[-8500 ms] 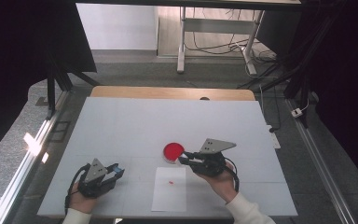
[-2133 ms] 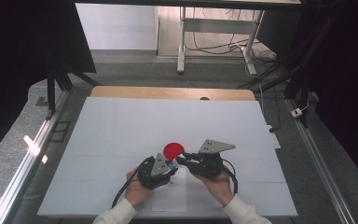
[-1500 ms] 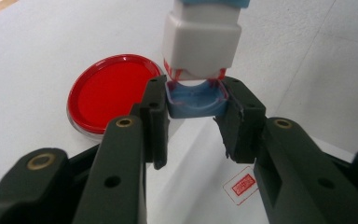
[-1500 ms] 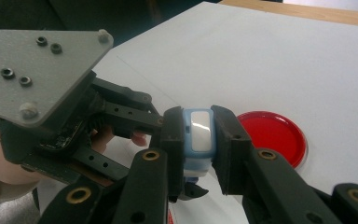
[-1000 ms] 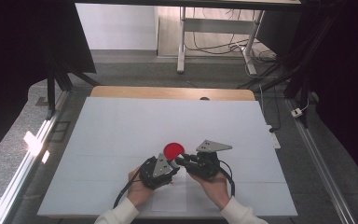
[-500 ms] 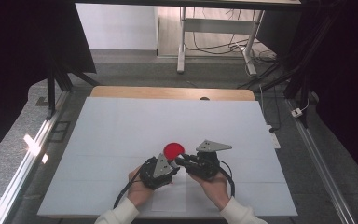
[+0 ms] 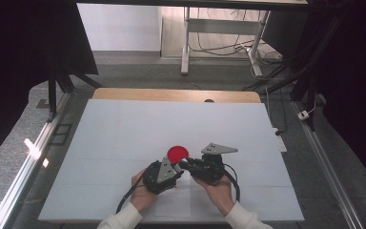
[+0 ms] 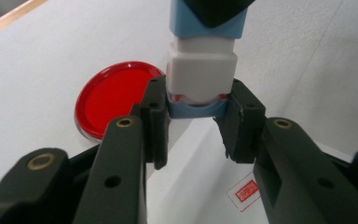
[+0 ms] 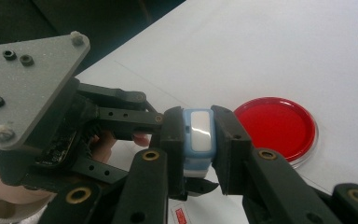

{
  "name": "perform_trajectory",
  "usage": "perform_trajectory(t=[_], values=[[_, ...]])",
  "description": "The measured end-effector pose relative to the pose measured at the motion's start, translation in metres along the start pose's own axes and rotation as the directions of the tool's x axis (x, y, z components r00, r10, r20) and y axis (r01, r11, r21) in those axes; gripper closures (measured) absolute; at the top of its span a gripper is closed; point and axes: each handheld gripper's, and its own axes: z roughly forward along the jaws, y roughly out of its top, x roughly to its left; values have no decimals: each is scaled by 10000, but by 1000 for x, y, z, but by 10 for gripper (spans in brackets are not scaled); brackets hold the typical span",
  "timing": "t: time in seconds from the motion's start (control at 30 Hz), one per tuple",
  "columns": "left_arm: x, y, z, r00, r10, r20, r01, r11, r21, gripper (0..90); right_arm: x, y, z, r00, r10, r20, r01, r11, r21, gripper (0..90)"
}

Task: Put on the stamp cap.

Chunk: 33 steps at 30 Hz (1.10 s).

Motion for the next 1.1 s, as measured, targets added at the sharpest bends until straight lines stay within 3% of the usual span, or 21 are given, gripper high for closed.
perform_trajectory(t=[0.67,0.97,1.1], values=[[-6,1,-4,9975,497,-497,-510,9984,-242,651,-1,0,0,9996,196,-221,-192,9997,177,752],[-6,2,-6,9967,526,-611,-548,9979,-347,651,-1,0,0,9993,236,-296,-232,9996,132,752],[-4,0,-4,9983,372,-438,-389,9985,-382,650,-1,1,-2,9991,270,-314,-268,9996,71,752]])
